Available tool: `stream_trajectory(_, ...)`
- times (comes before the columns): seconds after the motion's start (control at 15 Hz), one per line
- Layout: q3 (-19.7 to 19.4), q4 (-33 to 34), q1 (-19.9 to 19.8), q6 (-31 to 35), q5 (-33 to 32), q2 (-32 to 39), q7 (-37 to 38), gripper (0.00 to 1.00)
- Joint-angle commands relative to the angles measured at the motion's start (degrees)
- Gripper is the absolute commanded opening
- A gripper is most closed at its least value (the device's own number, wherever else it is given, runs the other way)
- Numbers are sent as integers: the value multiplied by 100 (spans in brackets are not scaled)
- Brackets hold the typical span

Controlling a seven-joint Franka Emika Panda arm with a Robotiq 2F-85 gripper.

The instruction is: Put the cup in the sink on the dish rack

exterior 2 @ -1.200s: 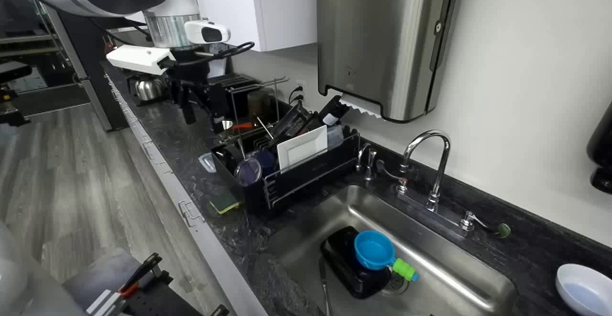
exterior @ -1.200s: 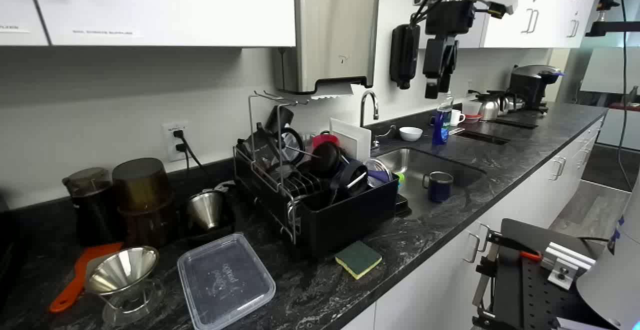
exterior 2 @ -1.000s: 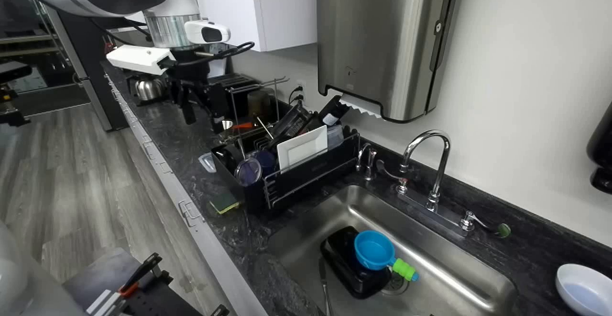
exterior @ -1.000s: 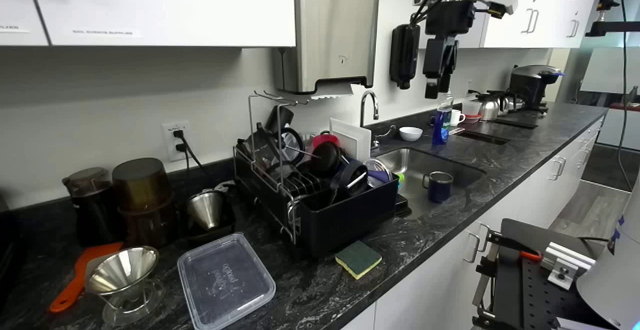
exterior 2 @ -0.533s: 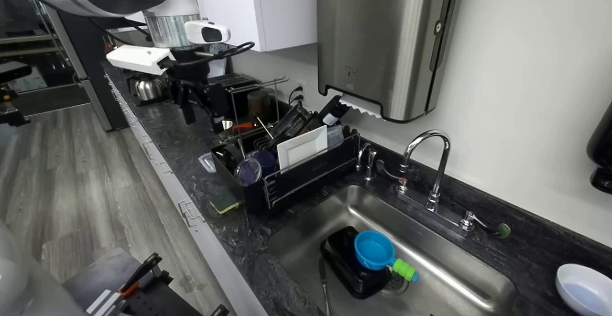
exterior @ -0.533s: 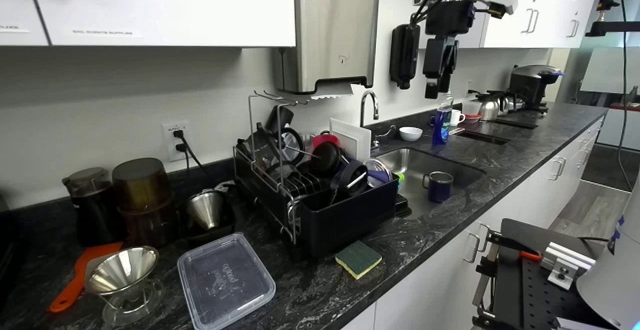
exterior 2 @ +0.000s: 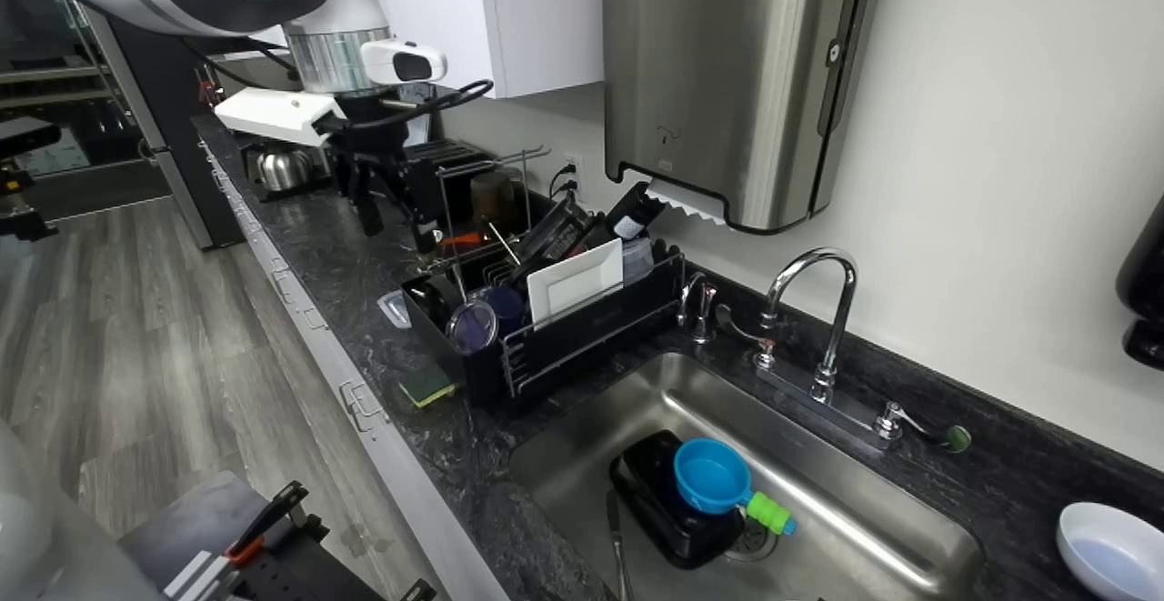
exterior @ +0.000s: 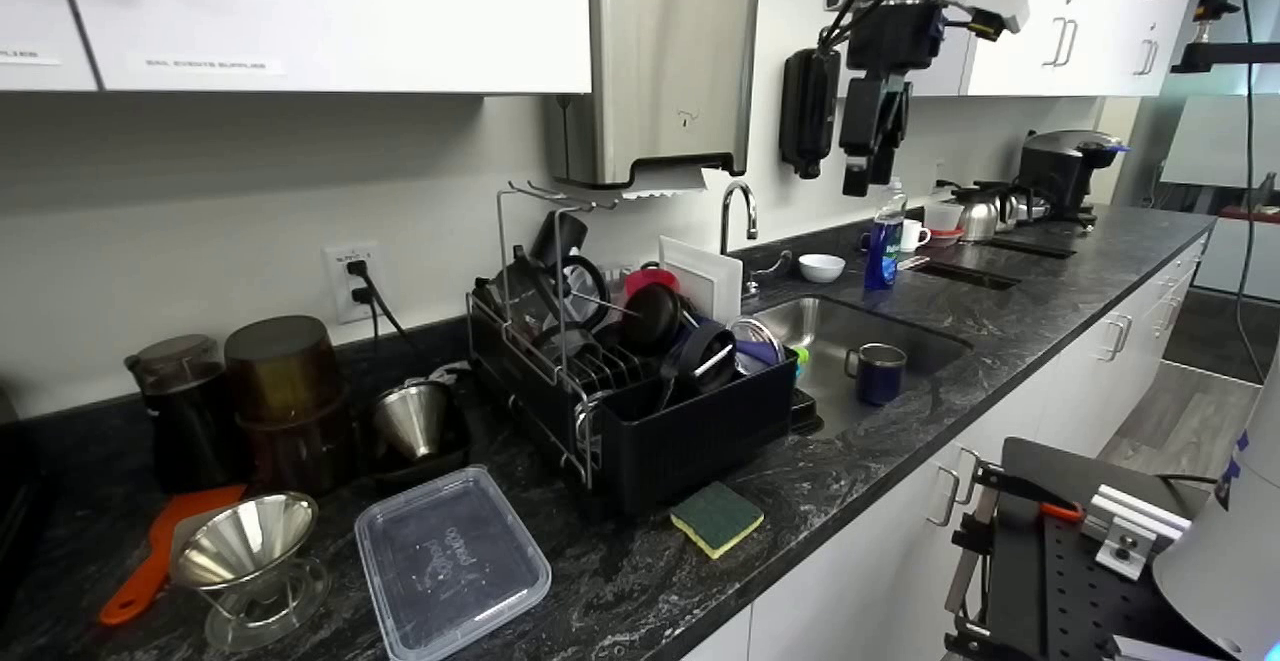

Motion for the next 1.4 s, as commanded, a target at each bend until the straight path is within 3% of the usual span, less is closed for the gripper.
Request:
stream_trajectory(0.0, -273, 77, -136, 405, -80, 366, -336, 100)
stream_trajectory(0.93, -1378, 605, -1129, 1388, -546, 2186, -860, 100)
stream_trajectory(1.0, -1429, 669, -1209, 1500, -617, 2390, -775, 100)
stream_trajectory(1.07, -1379, 451, -1163, 1411, -519, 2027, -774, 100)
stream_trajectory(1.33, -1417, 636, -1229, 1514, -555, 2385, -769, 100)
